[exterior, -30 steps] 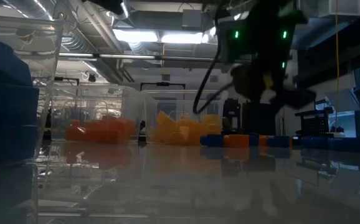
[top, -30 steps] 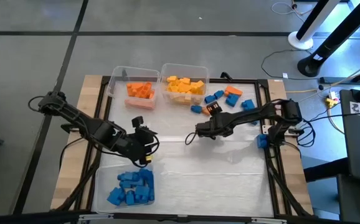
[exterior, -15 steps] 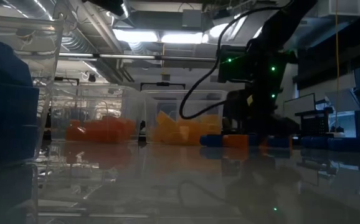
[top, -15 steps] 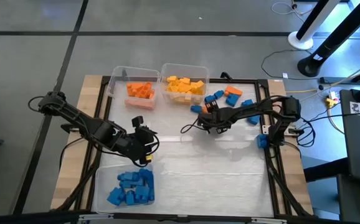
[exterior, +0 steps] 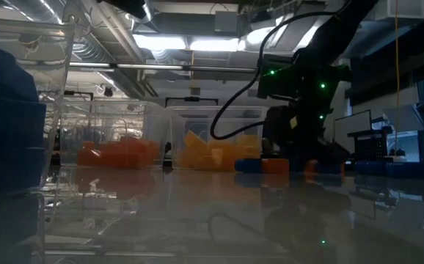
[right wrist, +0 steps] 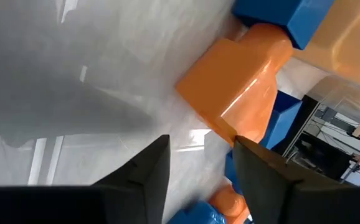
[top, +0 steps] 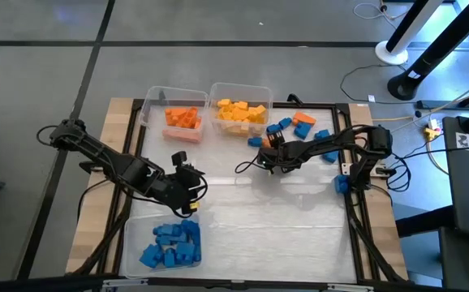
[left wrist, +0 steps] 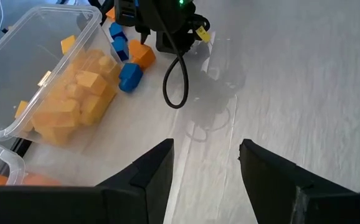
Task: Sort blocks
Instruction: Put the orange game piece into the top left transparent bin
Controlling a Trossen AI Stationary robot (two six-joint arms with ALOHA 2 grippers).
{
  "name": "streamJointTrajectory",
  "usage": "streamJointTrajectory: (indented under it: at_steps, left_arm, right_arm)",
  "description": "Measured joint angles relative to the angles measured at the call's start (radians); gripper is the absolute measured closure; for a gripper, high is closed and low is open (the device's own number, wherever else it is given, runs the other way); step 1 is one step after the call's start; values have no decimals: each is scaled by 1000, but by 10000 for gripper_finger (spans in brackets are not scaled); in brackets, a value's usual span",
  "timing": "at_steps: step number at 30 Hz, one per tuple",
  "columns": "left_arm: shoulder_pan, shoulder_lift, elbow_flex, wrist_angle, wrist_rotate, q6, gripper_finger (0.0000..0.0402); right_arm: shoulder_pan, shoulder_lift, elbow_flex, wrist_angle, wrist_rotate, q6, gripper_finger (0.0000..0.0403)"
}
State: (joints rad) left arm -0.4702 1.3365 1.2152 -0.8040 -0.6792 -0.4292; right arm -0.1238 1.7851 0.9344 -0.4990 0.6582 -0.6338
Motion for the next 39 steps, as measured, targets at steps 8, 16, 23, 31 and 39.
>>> streamJointTrajectory:
  at_steps: [8,16,23,31,39]
  left_arm:
    - [0,0,0,0,0,13,233]
    - [0,0,0,0,0,18,233]
    - [0,0,0,0,0,18,233]
    - [0,0,0,0,0,15,233]
    - [0,0,0,1,0,0,233]
  right_arm:
    - [0,0,0,11,11,-32,253]
    - [0,0,0,65,3,-55,254]
    - [48,1,0,54,44,-55,254]
    - [48,2,0,83,70,-55,254]
    - [4,2,-3,145,-22,-56,254]
